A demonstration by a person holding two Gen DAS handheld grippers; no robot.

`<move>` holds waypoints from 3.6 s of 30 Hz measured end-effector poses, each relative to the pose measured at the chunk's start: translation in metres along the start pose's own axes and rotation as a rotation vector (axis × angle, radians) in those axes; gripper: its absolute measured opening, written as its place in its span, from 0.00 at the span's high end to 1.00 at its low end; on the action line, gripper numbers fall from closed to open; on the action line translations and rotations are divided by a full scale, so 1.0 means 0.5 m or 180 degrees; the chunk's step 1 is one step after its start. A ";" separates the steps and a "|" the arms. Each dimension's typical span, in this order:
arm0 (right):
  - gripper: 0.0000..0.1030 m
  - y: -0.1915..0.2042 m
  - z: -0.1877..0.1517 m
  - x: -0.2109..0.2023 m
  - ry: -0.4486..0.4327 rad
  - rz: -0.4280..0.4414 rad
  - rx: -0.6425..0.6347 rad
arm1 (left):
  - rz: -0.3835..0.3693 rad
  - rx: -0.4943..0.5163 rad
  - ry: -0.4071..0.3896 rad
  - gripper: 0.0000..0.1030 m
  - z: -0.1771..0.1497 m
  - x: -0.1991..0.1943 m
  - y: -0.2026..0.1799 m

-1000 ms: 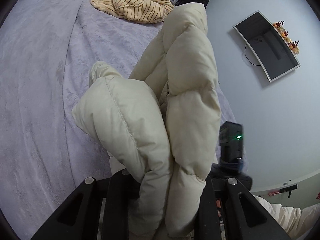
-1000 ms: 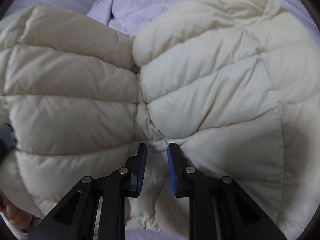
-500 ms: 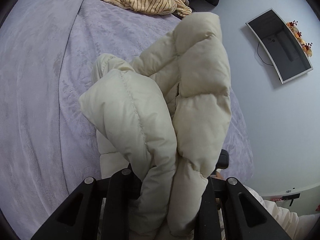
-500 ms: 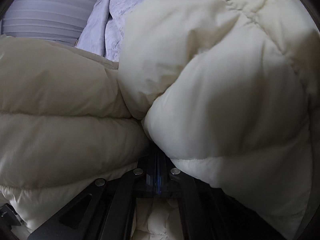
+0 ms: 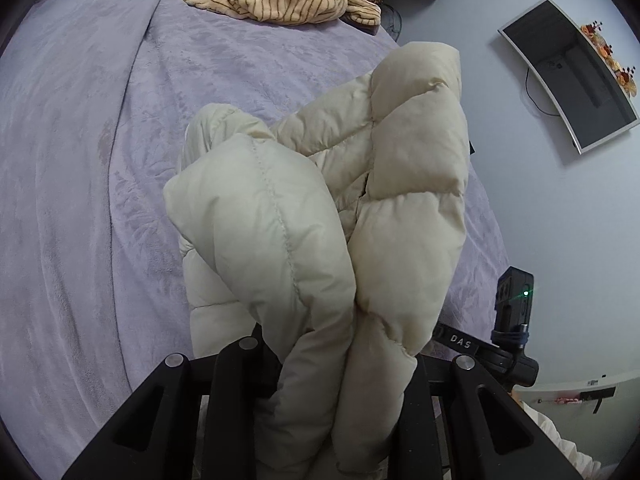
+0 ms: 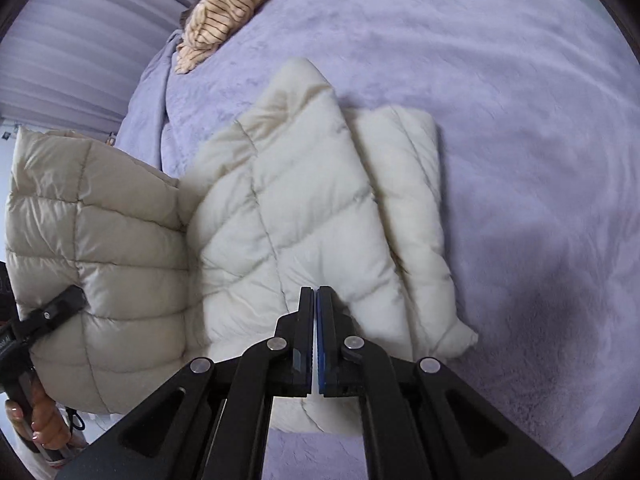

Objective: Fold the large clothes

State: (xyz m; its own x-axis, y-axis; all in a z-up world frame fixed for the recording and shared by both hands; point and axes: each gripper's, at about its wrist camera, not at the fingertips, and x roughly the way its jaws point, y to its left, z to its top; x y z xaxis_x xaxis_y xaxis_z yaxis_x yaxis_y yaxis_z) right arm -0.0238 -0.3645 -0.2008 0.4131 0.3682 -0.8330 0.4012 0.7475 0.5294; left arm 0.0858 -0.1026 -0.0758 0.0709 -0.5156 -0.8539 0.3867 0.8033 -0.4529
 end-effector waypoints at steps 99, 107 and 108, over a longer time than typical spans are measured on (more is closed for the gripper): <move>0.88 -0.132 0.199 0.067 0.0695 0.0243 -0.0510 | -0.0253 0.0059 0.0454 0.20 -0.025 0.221 0.004; 0.56 -0.093 0.187 0.008 0.0616 -0.0100 -0.0519 | -0.0178 0.0019 0.0441 0.20 -0.029 0.247 -0.010; 0.35 -0.085 0.186 -0.004 0.0600 -0.0128 -0.0535 | -0.0179 0.0014 0.0438 0.20 -0.028 0.238 -0.001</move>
State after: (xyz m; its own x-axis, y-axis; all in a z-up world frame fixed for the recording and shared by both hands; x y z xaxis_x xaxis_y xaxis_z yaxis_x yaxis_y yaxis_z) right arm 0.0341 -0.4485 -0.2067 0.2335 0.4212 -0.8764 0.2663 0.8392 0.4742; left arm 0.0814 -0.1599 -0.1806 -0.0775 -0.5137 -0.8545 0.3906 0.7729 -0.5001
